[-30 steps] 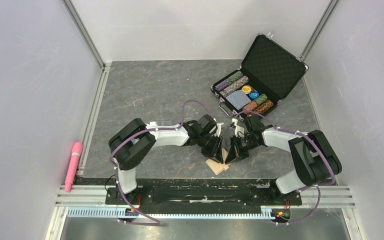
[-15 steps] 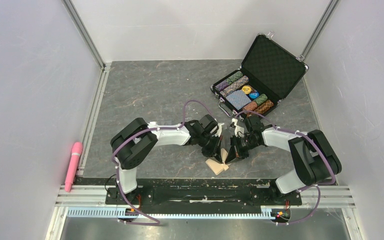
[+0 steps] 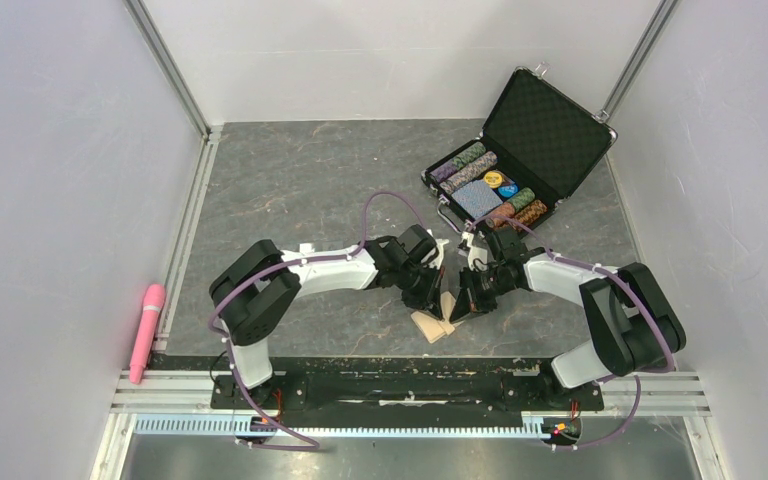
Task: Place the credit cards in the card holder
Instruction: Close the card holder at the center of the board.
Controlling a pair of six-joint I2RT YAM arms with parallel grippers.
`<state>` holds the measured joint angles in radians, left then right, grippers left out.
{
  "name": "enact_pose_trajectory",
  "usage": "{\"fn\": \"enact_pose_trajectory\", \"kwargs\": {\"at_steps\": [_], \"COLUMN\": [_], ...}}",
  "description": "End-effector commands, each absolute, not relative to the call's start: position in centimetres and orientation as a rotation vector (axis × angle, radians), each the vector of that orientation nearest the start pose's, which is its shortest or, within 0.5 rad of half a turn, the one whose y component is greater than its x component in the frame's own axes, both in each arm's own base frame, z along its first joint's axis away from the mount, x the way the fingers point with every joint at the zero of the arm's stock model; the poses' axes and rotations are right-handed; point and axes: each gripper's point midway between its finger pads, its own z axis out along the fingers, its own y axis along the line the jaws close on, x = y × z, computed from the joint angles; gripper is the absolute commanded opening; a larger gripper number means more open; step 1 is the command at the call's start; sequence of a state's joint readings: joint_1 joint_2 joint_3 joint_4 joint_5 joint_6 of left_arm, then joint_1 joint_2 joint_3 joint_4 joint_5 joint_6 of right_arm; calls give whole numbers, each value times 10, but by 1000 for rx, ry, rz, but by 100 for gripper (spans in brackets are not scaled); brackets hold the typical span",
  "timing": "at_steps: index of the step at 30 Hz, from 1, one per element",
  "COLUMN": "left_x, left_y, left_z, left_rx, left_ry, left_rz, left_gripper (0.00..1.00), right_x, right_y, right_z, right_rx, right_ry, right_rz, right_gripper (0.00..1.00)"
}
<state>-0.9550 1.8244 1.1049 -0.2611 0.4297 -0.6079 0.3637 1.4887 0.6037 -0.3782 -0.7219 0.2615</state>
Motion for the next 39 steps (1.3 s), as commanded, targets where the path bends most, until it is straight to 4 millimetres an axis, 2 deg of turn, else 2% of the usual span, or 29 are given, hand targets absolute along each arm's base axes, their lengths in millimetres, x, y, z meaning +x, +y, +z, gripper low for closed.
{"fn": "enact_pose_trajectory", "kwargs": {"at_steps": [1,11,24,39], "left_x": [169,177,176,187], "left_y": [-392,-396,-395,-399], "left_z": [69,63,43,56], "left_rx": [728,746,764,764], "left_ry": [2664,2669,2709,2641], "left_rz": [-1034,-985,-947,-936], "left_gripper": [2,2,2,2], "right_x": [181,181,187,197], "right_y": [195,195,197,209], "right_z": [28,28,38,59], "right_rx": [-356,-354,-362,-413], "right_ry": [2774,2773,2734,2633], "right_rz": [1091,1094,1100,1174], "right_gripper": [0,0,0,0]}}
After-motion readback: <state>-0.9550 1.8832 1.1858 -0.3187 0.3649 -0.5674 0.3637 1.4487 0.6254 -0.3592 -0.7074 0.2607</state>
